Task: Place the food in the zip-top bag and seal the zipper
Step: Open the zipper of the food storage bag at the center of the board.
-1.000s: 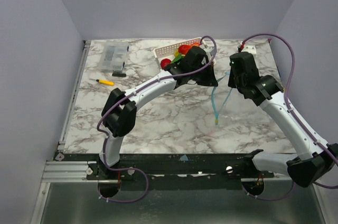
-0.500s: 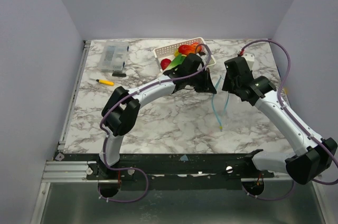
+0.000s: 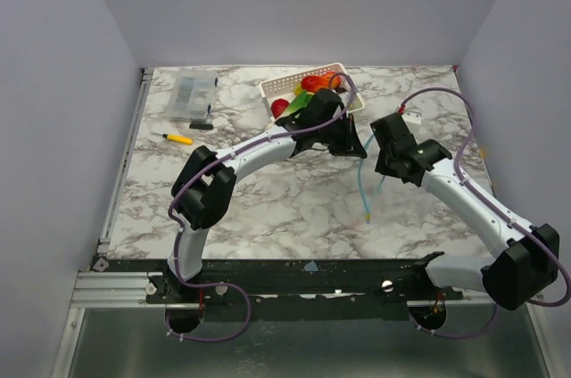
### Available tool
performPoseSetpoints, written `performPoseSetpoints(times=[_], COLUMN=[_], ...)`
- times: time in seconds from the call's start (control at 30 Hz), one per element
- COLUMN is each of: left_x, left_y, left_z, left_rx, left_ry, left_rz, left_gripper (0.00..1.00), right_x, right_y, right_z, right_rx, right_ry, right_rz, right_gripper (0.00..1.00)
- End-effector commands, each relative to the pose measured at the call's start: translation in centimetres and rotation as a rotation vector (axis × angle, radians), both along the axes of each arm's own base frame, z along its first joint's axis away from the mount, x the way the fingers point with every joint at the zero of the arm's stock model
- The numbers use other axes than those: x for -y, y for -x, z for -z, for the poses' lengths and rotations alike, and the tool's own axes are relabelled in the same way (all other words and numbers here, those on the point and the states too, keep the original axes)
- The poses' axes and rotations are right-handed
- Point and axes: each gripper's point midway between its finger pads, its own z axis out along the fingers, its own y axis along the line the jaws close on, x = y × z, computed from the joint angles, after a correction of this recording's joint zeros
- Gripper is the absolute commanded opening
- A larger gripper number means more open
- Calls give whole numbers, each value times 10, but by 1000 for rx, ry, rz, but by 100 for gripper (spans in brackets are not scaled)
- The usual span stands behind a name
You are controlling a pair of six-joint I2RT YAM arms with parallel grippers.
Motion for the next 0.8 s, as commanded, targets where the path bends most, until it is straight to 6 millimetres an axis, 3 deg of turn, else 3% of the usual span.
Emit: performPoseSetpoints(times=[0.0, 0.07, 0.1, 0.2, 0.27, 0.43, 0.6, 0.67, 0.77], left_x=[-2, -5, -7, -13, -19, -18, -16, -16, -25], left_y=[-1, -2, -1, 10, 21, 46, 55, 51, 22], left_z=[-22, -17, -15, -9, -4, -7, -1, 8, 31], left_rx=[47, 54, 60, 59, 32, -27, -38, -51, 13], left_ry=[13, -14, -24, -24, -5, 98, 94, 67, -58], left_rz=[25, 27, 32, 54, 56, 107, 130, 124, 42], left_gripper=[0, 0, 0, 34, 48, 60, 60, 53, 30], right_x=[9, 17, 17, 4, -6, -13, -13, -11, 0], right_y=[0, 1, 0, 0, 0, -5, -9, -9, -8], right_z=[-21, -34, -40, -53, -57, -54, -56, -57, -61], right_rx=[58, 90, 112, 173, 204, 227, 248, 252, 239], right_ry=[34, 66, 65, -23, -92, -126, -121, -106, -42], right_rz=[-17, -15, -26, -82, -92, -100, -106, -107, -97], right_gripper=[20, 1, 1, 1, 1, 1, 1, 1, 1])
